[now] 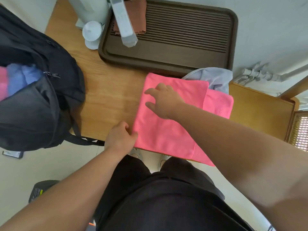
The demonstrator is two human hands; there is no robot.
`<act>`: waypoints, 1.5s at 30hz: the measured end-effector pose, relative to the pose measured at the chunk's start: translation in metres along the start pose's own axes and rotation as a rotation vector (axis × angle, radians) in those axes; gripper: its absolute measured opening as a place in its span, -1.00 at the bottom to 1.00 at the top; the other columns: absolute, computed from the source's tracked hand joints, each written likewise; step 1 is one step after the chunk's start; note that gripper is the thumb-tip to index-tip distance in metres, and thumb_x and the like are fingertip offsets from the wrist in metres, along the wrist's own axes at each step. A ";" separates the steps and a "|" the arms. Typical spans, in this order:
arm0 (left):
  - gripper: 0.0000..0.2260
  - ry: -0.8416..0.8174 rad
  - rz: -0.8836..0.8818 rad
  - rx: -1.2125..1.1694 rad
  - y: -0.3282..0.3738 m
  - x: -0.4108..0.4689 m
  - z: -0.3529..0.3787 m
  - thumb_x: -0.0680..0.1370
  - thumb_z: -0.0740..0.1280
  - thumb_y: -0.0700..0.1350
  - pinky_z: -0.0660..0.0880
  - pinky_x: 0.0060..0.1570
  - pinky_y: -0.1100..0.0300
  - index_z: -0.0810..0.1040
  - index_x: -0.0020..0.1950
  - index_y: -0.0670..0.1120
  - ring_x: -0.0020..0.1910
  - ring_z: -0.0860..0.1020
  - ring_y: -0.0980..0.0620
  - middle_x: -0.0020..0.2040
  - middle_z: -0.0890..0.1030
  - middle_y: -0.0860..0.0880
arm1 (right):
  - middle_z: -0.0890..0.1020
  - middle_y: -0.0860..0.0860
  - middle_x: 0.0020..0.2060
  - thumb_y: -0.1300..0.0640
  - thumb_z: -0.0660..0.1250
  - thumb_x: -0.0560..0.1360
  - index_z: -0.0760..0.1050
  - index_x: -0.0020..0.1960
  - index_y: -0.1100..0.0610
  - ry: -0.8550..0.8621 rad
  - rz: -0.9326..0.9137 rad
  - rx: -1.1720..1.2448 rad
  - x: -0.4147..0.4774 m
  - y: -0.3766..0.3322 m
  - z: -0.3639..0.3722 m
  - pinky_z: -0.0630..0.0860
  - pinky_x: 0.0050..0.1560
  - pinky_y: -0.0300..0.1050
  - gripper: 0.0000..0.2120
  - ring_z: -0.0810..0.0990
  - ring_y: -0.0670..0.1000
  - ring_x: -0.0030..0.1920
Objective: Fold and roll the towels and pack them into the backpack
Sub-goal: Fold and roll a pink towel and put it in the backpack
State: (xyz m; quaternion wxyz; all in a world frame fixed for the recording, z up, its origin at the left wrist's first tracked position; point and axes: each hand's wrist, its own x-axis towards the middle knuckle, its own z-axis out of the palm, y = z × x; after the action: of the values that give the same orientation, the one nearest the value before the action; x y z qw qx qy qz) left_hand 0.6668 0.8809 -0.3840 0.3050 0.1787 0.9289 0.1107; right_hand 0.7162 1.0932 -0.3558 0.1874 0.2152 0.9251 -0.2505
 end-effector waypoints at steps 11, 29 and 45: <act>-0.79 -0.228 0.087 0.008 -0.018 0.009 -0.011 0.53 0.37 -0.07 0.27 -0.44 0.18 0.49 -0.28 -0.07 -0.39 0.48 0.04 -0.35 0.53 0.02 | 0.37 0.11 0.33 -0.14 0.18 0.61 0.42 0.42 0.10 0.005 0.209 -0.149 0.049 -0.040 0.010 0.40 0.22 0.15 -0.53 0.37 0.21 0.31; -0.90 -0.086 0.147 0.397 -0.072 0.036 -0.111 0.53 0.25 -0.27 0.33 -0.29 0.07 0.41 -0.03 -0.09 -0.24 0.40 -0.07 -0.05 0.59 -0.10 | 0.37 0.09 0.38 -0.10 0.24 0.59 0.38 0.47 0.12 0.098 -0.013 0.096 0.111 -0.155 0.017 0.45 0.29 0.18 -0.48 0.40 0.20 0.32; -0.70 -0.198 0.522 0.297 -0.011 0.019 -0.040 0.56 0.31 0.14 0.34 -0.24 0.07 0.31 -0.14 -0.04 -0.16 0.49 -0.09 -0.16 0.51 -0.02 | 0.47 0.10 0.26 -0.08 0.29 0.56 0.53 0.33 0.01 0.253 0.325 0.150 0.006 -0.020 0.017 0.41 0.30 0.11 -0.62 0.40 0.18 0.32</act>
State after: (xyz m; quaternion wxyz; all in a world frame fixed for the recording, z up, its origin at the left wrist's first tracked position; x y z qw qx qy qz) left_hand 0.6253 0.8751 -0.3658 0.3257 0.4633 0.8236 0.0307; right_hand 0.7057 1.0697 -0.3645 0.0914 0.4047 0.8731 -0.2560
